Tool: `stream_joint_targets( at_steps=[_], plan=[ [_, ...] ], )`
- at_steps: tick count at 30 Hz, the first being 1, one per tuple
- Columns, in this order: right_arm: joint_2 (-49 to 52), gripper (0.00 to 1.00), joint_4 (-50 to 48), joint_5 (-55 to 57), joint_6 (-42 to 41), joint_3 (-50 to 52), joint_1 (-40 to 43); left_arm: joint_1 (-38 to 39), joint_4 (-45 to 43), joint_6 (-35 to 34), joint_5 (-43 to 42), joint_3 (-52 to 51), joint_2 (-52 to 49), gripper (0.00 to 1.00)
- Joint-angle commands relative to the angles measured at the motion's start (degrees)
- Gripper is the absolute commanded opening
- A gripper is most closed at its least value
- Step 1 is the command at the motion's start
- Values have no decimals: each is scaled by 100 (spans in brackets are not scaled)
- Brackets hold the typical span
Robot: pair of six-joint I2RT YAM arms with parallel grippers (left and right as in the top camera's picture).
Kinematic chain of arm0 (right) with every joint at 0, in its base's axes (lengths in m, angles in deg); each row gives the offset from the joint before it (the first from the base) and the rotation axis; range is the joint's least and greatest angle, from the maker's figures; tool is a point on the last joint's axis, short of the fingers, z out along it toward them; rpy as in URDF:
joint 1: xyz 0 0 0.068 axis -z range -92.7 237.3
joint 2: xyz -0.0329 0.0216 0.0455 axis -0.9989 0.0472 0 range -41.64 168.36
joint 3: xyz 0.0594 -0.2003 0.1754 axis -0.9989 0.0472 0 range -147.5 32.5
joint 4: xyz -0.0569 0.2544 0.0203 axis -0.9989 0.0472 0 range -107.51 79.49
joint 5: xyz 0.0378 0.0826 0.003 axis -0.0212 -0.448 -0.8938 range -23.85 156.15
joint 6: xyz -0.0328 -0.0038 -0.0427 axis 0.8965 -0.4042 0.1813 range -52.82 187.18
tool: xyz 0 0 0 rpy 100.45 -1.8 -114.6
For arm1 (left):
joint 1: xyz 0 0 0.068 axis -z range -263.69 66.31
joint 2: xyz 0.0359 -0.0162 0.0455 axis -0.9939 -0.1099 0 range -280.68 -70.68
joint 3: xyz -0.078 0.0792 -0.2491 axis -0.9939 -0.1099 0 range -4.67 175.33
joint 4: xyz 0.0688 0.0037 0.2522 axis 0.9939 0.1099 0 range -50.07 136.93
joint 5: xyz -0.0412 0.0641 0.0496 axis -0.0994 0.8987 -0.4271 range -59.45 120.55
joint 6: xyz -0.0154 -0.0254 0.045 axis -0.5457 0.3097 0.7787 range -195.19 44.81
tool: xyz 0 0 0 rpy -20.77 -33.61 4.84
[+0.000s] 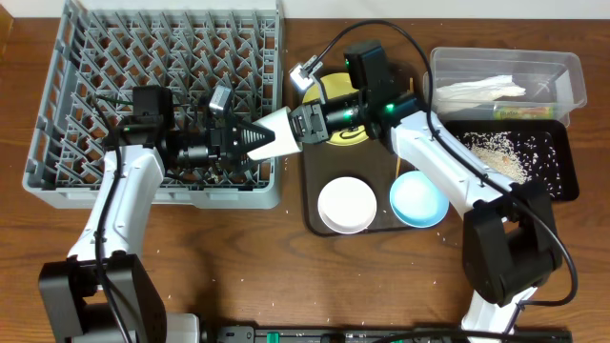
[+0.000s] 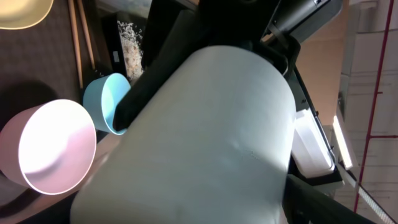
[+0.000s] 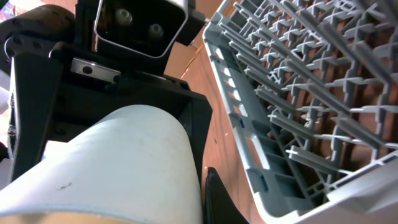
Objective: Sort waste into correct bins and load items into the dishwasher
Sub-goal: 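Take the white cup with the left gripper and place it in the rack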
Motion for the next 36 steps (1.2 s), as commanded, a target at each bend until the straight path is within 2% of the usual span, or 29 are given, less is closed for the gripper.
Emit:
stream_joint_targets(
  at_steps=[1, 5, 24, 25, 30, 36],
  plan=[
    [101, 1, 7, -46, -118, 17, -133, 22, 2, 98, -192, -61, 33, 81],
    [101, 1, 33, -79, -162, 17, -131, 22, 0, 72, -190, -61, 33, 78],
    [101, 1, 33, -153, -243, 17, -216, -306, -26, -258, -190, -59, 33, 79],
    [101, 1, 33, -127, -243, 17, -216, -306, -26, -273, -190, -59, 33, 78],
    [101, 1, 28, -46, -245, 17, -238, -306, -24, -369, -190, -59, 33, 57],
    [101, 7, 7, -42, -245, 17, -232, -306, -24, -452, -190, -59, 33, 57]
  ],
)
